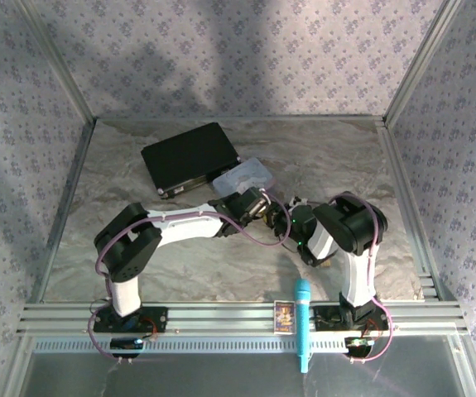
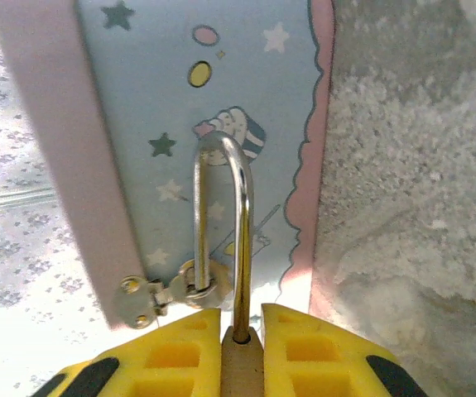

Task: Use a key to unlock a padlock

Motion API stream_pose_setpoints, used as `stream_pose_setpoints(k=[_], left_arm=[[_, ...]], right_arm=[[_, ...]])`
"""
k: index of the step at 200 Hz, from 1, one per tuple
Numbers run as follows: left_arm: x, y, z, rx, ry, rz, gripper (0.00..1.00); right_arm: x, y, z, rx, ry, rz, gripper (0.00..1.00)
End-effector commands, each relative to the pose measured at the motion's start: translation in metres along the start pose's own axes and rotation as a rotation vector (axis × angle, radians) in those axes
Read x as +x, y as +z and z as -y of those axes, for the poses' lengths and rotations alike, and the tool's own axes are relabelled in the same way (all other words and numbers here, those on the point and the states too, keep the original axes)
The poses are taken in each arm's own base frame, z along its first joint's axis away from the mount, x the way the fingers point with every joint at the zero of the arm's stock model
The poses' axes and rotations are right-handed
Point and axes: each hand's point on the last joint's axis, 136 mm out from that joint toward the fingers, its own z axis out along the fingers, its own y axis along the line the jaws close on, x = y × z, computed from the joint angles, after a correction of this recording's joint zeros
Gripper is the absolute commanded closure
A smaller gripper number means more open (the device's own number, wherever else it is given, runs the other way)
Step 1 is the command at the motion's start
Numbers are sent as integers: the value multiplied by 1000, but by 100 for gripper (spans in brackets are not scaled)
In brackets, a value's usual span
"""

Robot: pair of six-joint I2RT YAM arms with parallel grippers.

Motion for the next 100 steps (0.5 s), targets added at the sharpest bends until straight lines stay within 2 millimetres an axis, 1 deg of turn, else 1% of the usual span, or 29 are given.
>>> stream_pose_setpoints(k=[1,21,45,55,67,79,90,100], left_arm=[[133,17,48,217,158,-413,73],[131,16,49,225,153,-409,73],[128,13,49,234,145,-399,73],[129,14,47,223,144,-402,73],[130,14,48,224,143,-408,73],[125,13,46,222,136,-398,73],[121,12,46,227,130,-385,73],[119,12,45,225,132,-384,73]], right_arm=[[-54,-16,5,24,67,197,100],[-54,-18,9,53,64,183,100],[-61,-20,17,81,67,178,100],[-63,-22,24,106,61,187,100],[-58,-17,36,166,58,158,100],[-52,-11,37,165,26,134,100],[-54,-13,42,168,10,158,100],[-57,-18,50,196,-6,169,99]])
